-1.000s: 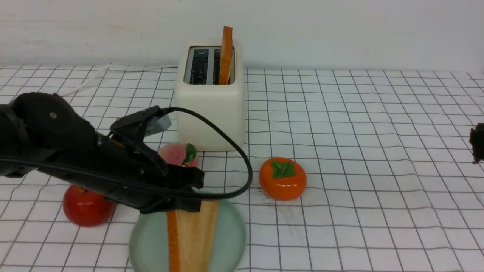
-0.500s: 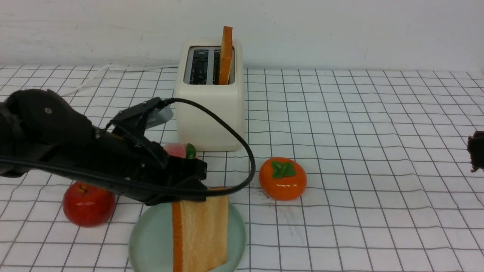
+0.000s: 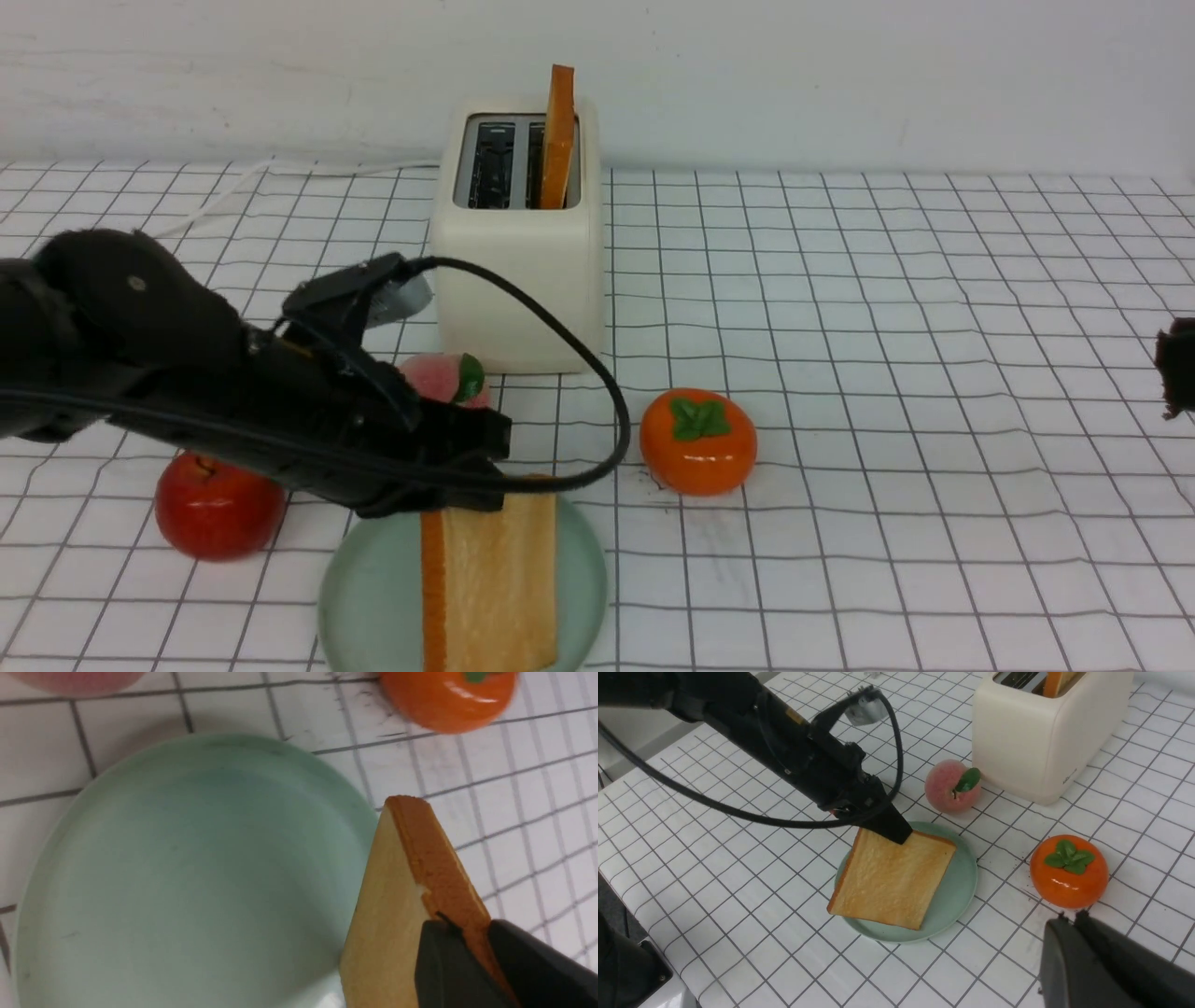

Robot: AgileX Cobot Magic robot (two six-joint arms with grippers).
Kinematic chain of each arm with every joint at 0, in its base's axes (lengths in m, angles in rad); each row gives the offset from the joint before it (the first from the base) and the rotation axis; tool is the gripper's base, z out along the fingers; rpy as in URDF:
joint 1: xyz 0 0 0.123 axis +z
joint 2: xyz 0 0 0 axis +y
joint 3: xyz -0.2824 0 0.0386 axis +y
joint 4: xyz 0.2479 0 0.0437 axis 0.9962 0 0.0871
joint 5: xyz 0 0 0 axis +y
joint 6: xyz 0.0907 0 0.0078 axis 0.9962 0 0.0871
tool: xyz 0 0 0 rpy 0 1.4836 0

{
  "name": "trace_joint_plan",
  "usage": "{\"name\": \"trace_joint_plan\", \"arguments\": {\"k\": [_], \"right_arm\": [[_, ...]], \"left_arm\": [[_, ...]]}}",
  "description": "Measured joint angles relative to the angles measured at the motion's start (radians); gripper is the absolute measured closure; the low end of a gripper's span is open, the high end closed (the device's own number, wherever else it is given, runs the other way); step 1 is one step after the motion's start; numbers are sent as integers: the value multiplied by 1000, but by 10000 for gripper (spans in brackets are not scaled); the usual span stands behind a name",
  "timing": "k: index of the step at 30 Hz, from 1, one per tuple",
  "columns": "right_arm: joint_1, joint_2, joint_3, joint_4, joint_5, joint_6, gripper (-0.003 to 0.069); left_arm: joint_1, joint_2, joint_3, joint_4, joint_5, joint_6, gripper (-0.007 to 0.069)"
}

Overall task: Take toasted bread from bread machine on white checkered table place on plate.
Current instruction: 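Place the slice of bread on the plate with the left gripper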

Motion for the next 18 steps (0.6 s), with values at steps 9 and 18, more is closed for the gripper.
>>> {"name": "trace_joint_plan", "arguments": {"k": [9, 18], "right_arm": [[0, 0, 0, 0, 2, 0, 634], [0, 0, 0, 1, 2, 0, 634]], "left_arm": [[2, 59, -7, 81, -53, 0, 491], [1, 67, -2, 171, 8, 0, 148]]}}
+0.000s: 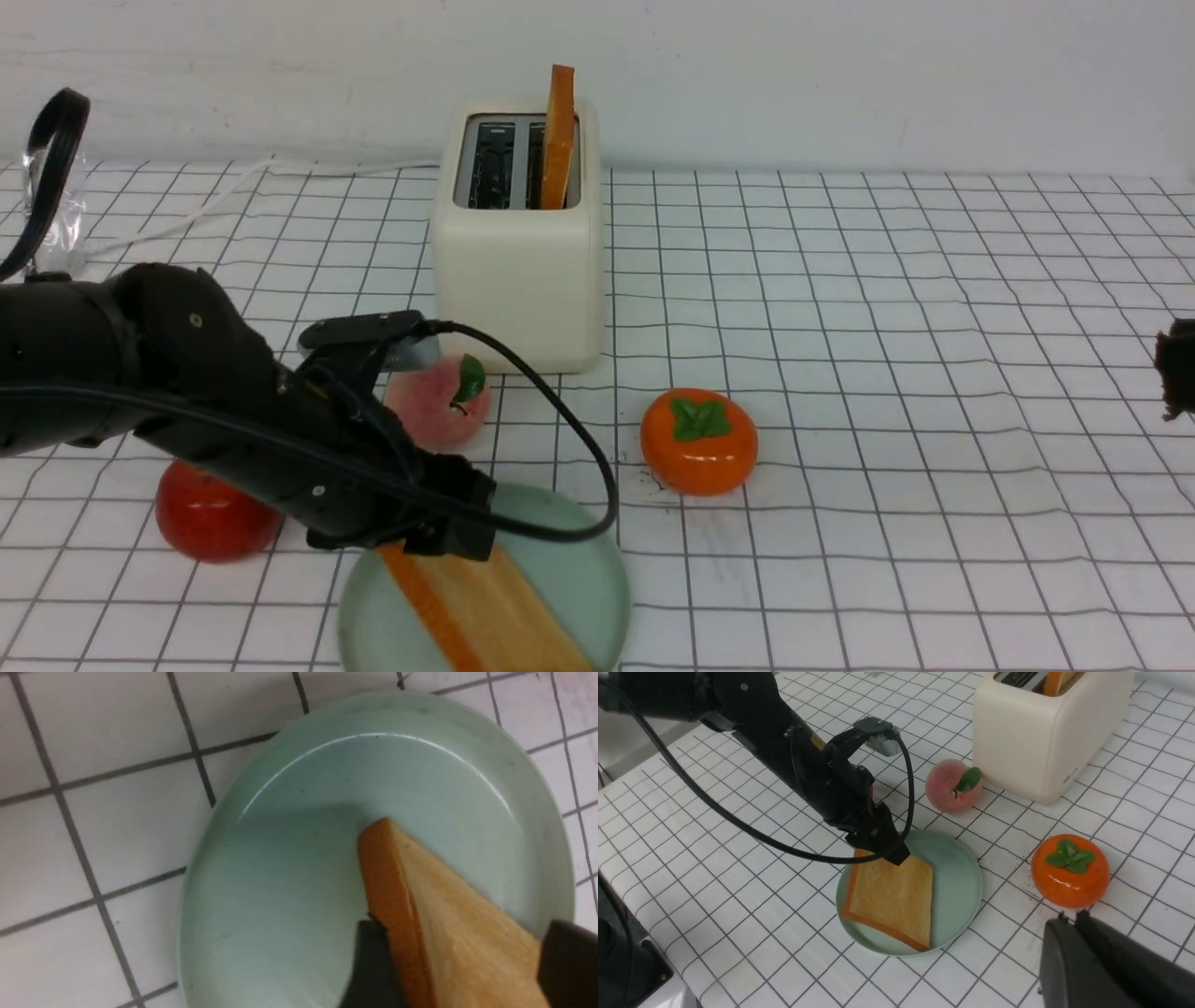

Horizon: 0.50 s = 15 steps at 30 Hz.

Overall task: Take toasted bread from bread machine on white checkered table place on plate.
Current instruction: 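Place the slice of bread on the plate with the left gripper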

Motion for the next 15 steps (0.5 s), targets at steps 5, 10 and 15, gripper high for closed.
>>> {"name": "trace_joint_plan", "arguments": {"k": [5, 10, 15], "right_arm": [[0, 0, 0, 0, 0, 0, 634], [0, 0, 0, 0, 0, 0, 634], [0, 0, 0, 2, -3, 0, 634]], "left_arm": [[0, -69, 1, 25, -12, 0, 59], [0, -223, 1, 111, -76, 0, 56], [0, -366, 0, 117, -137, -89, 212]]}}
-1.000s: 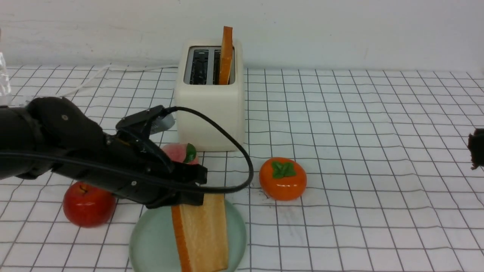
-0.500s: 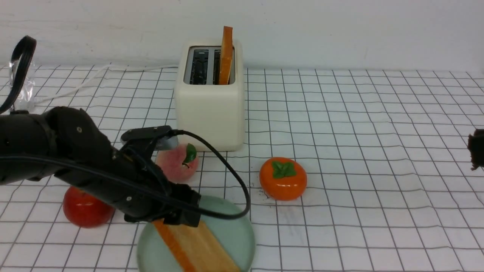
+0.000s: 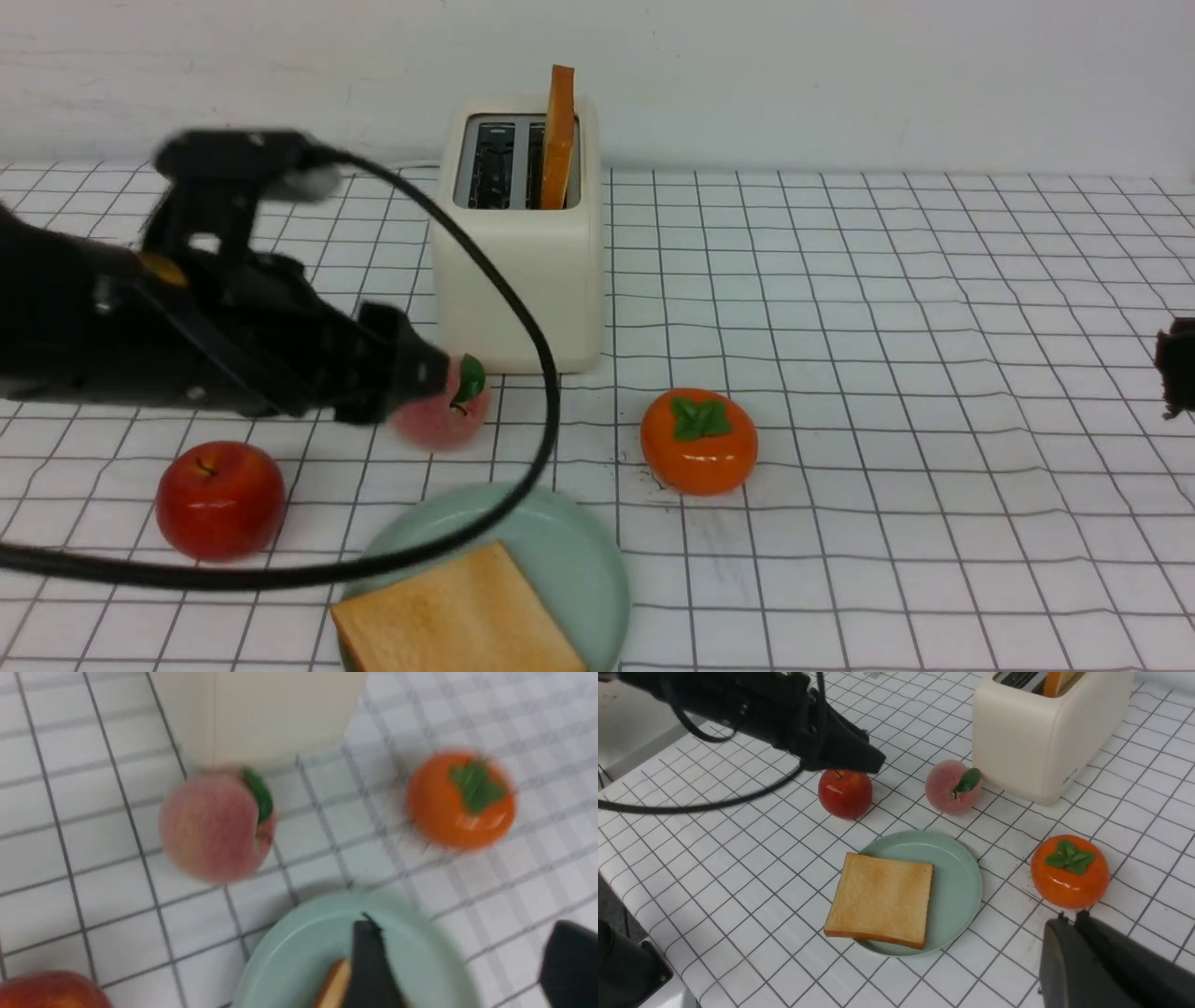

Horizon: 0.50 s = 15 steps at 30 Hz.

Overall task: Take toasted bread from bread machine on white checkered table place on plate.
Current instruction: 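Grasp the toast slice in the toaster and pull it up out of the slot with the right gripper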

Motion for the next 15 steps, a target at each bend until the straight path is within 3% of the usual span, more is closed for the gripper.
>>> {"name": "trace_joint_plan", "arguments": {"k": [5, 6, 7, 15], "right_arm": [[0, 0, 0, 5, -28, 9, 644], [0, 0, 0, 5, -29, 11, 645], [0, 0, 0, 5, -38, 17, 653], [0, 75, -9, 8, -49, 84, 659]], "left_arm": [[0, -31, -56, 1, 12, -73, 591], [0, -31, -58, 1, 12, -73, 591], [0, -31, -73, 3, 11, -69, 638], [0, -57, -78, 14, 4, -65, 638]]}}
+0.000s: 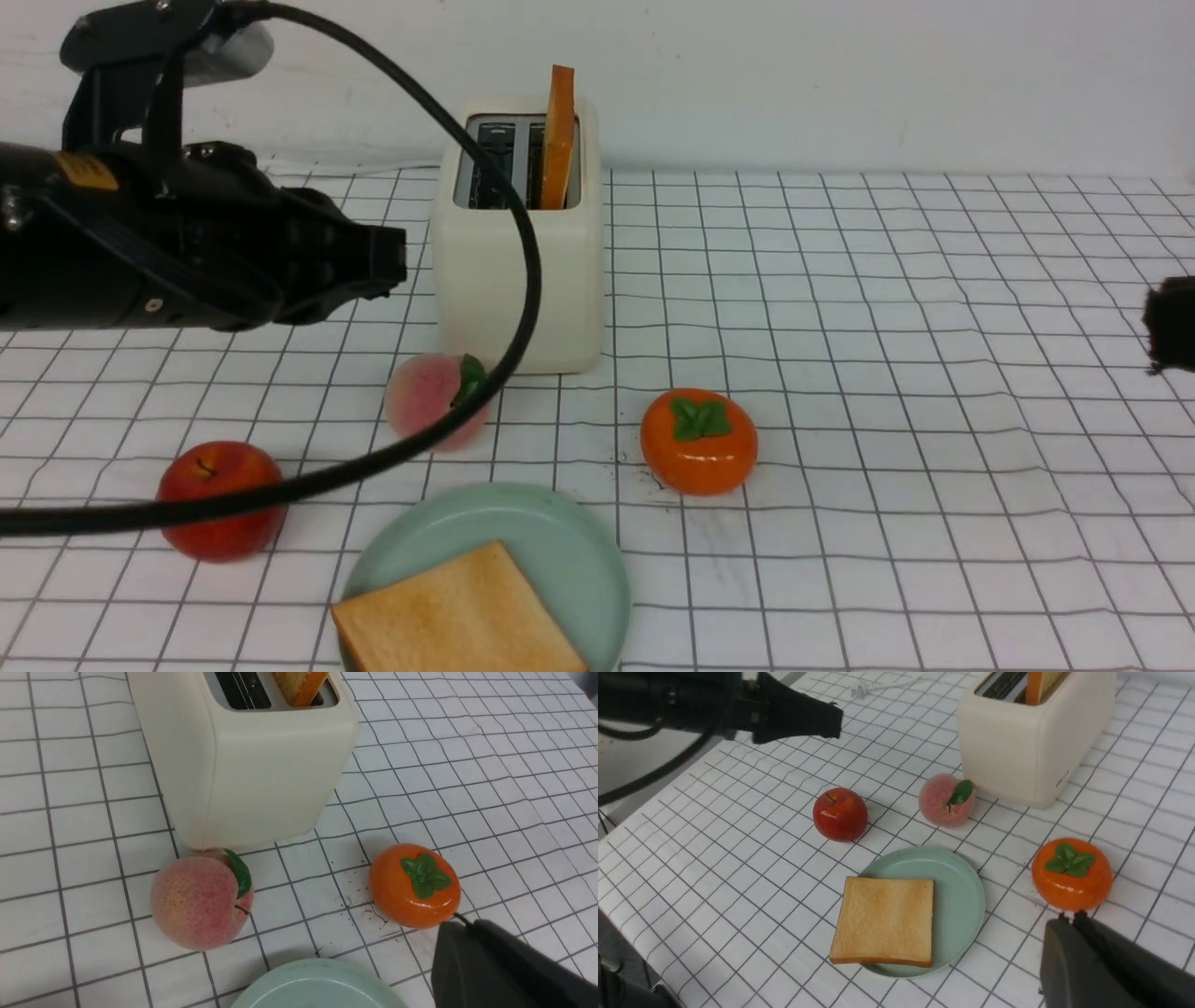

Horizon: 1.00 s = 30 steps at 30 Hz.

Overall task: Take toasted bread from bread machine on white checkered table place on plate.
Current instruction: 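Grasp the toast slice in the toaster and pull it up out of the slot with the right gripper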

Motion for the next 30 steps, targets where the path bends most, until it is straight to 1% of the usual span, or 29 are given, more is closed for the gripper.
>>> {"name": "trace_joint_plan", "arguments": {"k": [2, 5, 8, 9, 10, 11, 13, 14, 16, 17, 18, 20, 22, 23, 24, 25, 26, 27, 28, 30], "right_arm": [[0, 43, -8, 0, 0, 8, 659], [44, 191, -66, -9, -15, 19, 659], [181, 337, -165, -54, -58, 52, 659], [181, 337, -172, -54, -62, 52, 659], [259, 414, -228, -116, -94, 93, 659], [314, 454, -263, -157, -117, 135, 659], [416, 566, -368, -293, -161, 255, 658], [431, 587, -387, -320, -163, 279, 658], [498, 718, -518, -484, -198, 433, 643], [502, 718, -518, -484, -200, 433, 642], [516, 766, -568, -537, -209, 490, 631], [534, 893, -703, -654, -245, 623, 577], [534, 970, -781, -700, -279, 676, 520], [534, 978, -790, -703, -283, 680, 512], [534, 1036, -846, -729, -314, 702, 454], [534, 1053, -861, -735, -324, 705, 436], [534, 1131, -935, -759, -367, 714, 350], [534, 1131, -935, -762, -373, 714, 340], [534, 1191, -989, -782, -416, 719, 265], [531, 1257, -1045, -806, -476, 722, 183]], "left_arm": [[0, -24, 0, 11, 0, 0, 638], [0, -119, 0, 50, 0, 0, 638], [0, -237, 25, 75, -2, 0, 638], [0, -245, 31, 76, -4, 0, 638], [0, -300, 54, 80, -8, -2, 638], [0, -338, 68, 81, -9, -4, 638], [0, -423, 117, 83, -12, -5, 638], [0, -430, 117, 83, -12, -5, 638], [0, -522, 176, 83, -24, -7, 638], [0, -528, 185, 83, -27, -7, 638], [0, -552, 203, 82, -36, -7, 638], [0, -621, 252, 78, -49, -8, 638], [0, -648, 278, 75, -54, -12, 638], [0, -653, 281, 75, -54, -12, 638], [0, -666, 298, 75, -54, -16, 638], [0, -670, 303, 75, -53, -17, 638], [0, -674, 314, 75, -52, -20, 638], [0, -674, 316, 75, -52, -20, 638], [0, -674, 321, 75, -49, -20, 638], [0, -674, 323, 74, -42, -20, 638]]}}
